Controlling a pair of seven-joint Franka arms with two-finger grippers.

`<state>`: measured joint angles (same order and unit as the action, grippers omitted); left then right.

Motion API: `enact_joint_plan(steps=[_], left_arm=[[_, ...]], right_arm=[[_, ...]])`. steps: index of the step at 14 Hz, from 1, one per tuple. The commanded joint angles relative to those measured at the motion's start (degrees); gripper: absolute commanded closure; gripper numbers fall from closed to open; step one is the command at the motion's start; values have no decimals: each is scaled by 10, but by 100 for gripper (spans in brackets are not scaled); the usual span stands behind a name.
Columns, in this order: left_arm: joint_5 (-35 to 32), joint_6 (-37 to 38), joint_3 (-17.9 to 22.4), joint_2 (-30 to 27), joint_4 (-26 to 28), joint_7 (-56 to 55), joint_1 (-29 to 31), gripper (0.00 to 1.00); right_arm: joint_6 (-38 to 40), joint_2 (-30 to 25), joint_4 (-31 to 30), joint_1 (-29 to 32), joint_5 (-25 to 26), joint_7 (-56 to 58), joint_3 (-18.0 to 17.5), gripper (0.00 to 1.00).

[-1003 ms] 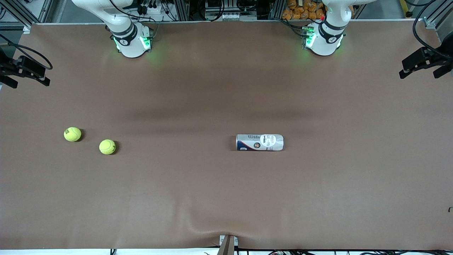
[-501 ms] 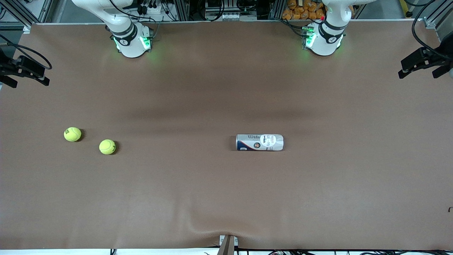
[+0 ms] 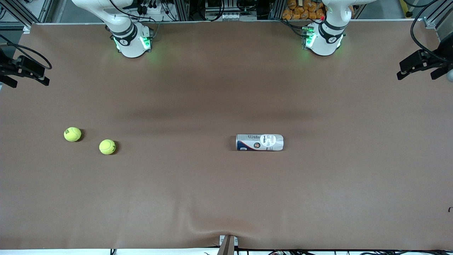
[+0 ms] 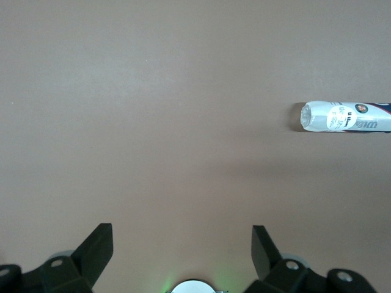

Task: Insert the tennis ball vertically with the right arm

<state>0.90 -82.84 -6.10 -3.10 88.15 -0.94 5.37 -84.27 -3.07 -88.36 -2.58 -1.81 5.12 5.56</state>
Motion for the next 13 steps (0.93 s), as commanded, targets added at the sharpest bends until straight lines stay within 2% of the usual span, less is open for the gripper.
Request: enact_joint_plan(steps=[1, 13], left_arm=[[-9, 11, -1, 9, -12, 15, -1, 0], [-9, 11, -1, 10, -11, 12, 1, 0]], right_arm=[[2, -5, -6, 7, -10, 1, -3, 0], [2, -4, -6, 14, -10, 1, -3, 0]])
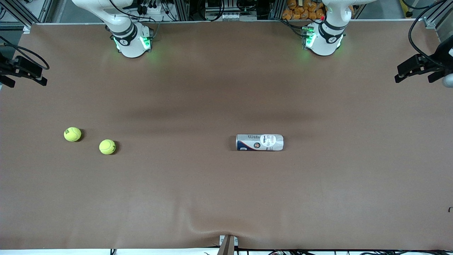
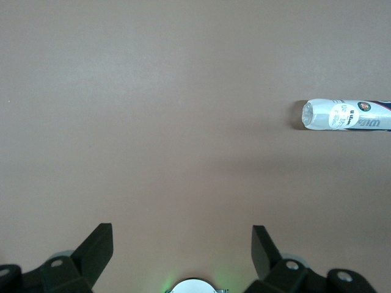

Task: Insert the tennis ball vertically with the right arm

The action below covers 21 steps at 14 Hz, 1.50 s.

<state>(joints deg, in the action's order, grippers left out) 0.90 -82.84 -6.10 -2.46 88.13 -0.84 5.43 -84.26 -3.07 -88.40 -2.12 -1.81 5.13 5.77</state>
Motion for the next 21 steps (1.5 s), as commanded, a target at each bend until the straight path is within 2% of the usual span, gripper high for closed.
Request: enact_joint_plan(steps=[1, 9, 14, 18, 21], left_arm=[[-9, 11, -1, 9, -10, 11, -1, 0], [-9, 7, -6, 25, -10, 10, -7, 0], [-5, 6, -30, 48, -14, 1, -14, 0], [-7, 6, -90, 106, -20, 1, -24, 0], [-40, -14, -101, 186, -58, 0, -99, 0]], right_arm=[[1, -4, -5, 11, -11, 1, -5, 0], [1, -4, -5, 11, -10, 1, -5, 0], [3, -4, -5, 14, -11, 1, -5, 0], [3, -4, -5, 15, -11, 1, -5, 0], [4, -4, -5, 15, -10, 1, -5, 0]])
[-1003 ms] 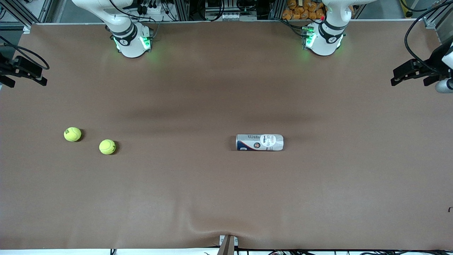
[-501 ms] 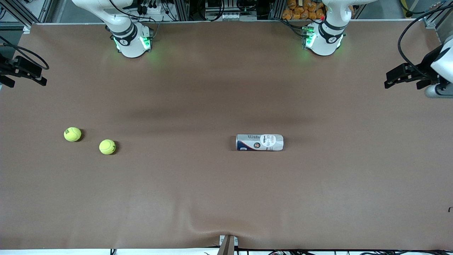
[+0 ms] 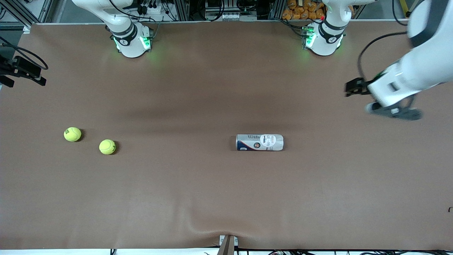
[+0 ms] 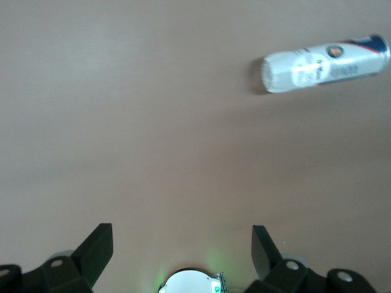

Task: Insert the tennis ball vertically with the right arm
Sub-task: 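Reach the left gripper down to the lying Wilson tube and grasp it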

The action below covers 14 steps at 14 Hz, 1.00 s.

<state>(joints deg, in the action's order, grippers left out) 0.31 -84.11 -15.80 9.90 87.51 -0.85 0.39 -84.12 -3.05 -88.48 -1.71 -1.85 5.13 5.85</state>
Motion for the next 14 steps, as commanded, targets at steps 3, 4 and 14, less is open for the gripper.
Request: enact_joint_plan(steps=[3, 4, 14], left_arm=[[-79, -40, 1, 137, -94, 7, -134, 0], [-93, -61, -1, 154, -97, 8, -147, 0], [-223, -228, 0, 289, -96, 168, -239, 0]], right_arm=[[3, -4, -5, 11, -11, 1, -6, 0], [3, -4, -4, 11, -11, 1, -6, 0], [3, -4, -4, 12, -11, 1, -6, 0]])
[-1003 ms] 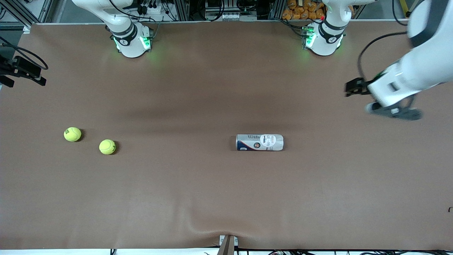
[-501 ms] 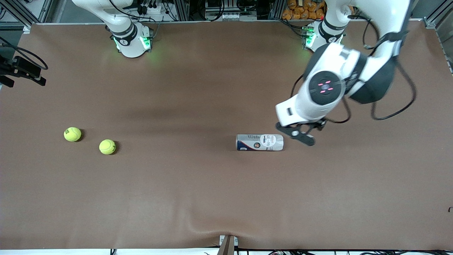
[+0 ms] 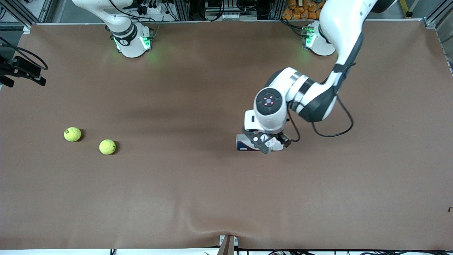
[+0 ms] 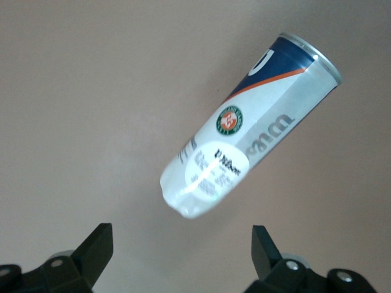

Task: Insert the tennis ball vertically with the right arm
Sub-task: 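Reach the left gripper down to the lying Wilson tube and grasp it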

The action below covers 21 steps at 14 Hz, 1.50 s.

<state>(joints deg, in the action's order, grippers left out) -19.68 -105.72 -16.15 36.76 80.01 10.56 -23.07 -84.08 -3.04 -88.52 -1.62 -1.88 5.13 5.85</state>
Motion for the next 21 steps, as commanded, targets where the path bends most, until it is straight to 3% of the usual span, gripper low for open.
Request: enact_joint_plan(steps=[1, 6, 15, 21], left_arm=[[-25, -17, 4, 28, -20, 73, -5, 0], [-102, -30, 5, 61, -20, 191, -37, 0], [-113, -32, 5, 90, -9, 286, -39, 0], [-129, -24, 7, 104, -7, 290, -54, 0]], right_arm=[[2, -4, -4, 12, -10, 1, -6, 0], [2, -3, -4, 18, -9, 1, -6, 0], [2, -3, -4, 20, -10, 1, -6, 0], [2, -3, -4, 21, -10, 1, -6, 0]])
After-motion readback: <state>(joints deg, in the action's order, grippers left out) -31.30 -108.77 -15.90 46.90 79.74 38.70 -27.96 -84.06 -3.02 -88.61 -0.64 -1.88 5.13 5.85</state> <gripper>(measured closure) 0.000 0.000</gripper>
